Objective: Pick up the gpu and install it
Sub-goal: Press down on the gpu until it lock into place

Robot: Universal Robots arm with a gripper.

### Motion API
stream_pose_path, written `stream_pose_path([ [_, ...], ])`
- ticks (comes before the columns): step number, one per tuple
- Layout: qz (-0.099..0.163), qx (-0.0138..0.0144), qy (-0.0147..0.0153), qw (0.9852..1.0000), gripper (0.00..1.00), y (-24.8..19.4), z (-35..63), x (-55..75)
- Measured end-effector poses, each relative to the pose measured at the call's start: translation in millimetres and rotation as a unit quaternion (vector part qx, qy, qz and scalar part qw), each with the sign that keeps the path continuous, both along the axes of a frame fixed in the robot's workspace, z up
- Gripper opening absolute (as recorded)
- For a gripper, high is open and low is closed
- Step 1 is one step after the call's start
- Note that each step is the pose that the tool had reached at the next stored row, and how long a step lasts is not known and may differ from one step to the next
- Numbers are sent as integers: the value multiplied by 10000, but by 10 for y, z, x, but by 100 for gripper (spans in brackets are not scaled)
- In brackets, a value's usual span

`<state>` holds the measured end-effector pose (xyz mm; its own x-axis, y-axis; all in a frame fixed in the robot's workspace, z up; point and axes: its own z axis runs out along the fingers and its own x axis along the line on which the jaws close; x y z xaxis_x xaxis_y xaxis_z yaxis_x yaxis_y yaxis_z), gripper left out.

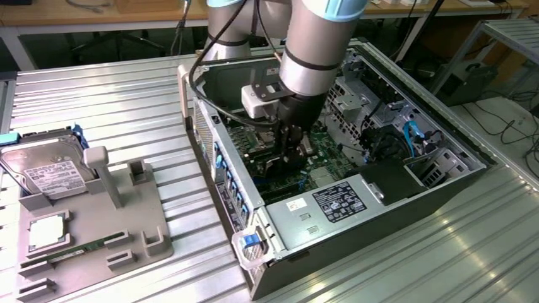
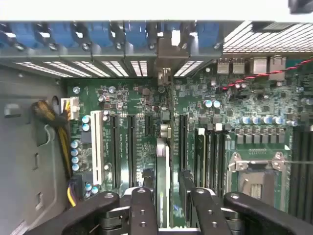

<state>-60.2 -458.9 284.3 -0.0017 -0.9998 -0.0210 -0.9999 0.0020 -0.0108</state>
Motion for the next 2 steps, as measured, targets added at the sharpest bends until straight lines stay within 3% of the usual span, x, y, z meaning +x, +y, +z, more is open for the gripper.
stream_pose_path([
  [1, 0, -1, -11, 10000, 33, 0, 82, 0],
  [2, 0, -1, -11, 10000, 11, 0, 82, 0],
])
